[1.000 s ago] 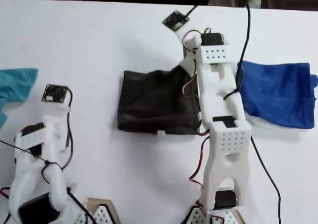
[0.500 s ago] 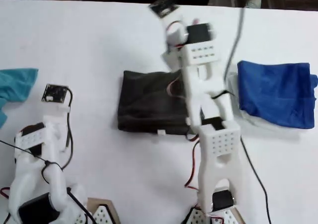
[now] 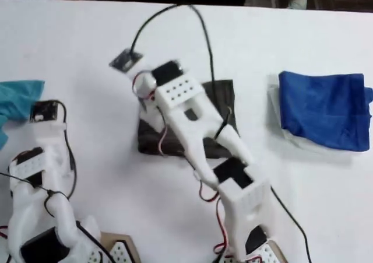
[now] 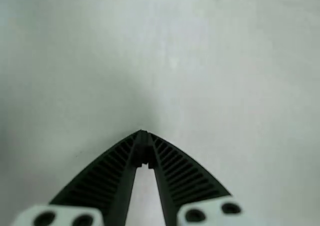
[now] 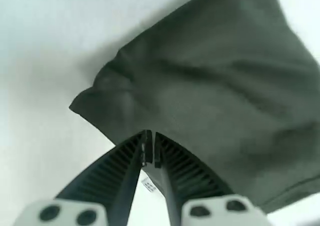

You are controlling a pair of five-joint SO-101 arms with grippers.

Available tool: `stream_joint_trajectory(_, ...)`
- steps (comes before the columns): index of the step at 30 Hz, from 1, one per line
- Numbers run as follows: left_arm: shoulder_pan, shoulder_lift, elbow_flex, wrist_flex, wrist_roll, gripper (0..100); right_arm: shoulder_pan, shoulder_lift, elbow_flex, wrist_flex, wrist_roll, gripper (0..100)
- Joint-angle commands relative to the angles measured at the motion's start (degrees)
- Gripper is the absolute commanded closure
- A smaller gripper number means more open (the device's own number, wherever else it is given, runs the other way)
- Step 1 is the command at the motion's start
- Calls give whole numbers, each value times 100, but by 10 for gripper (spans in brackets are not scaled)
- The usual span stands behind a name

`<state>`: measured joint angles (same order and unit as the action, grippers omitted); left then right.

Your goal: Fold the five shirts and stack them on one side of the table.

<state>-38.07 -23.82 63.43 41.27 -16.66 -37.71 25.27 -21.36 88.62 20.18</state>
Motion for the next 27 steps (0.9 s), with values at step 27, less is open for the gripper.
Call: stream_joint_trajectory(27,-149,-167,-92,-149,132,974,-611,-2466,3587,-2730,-44,976)
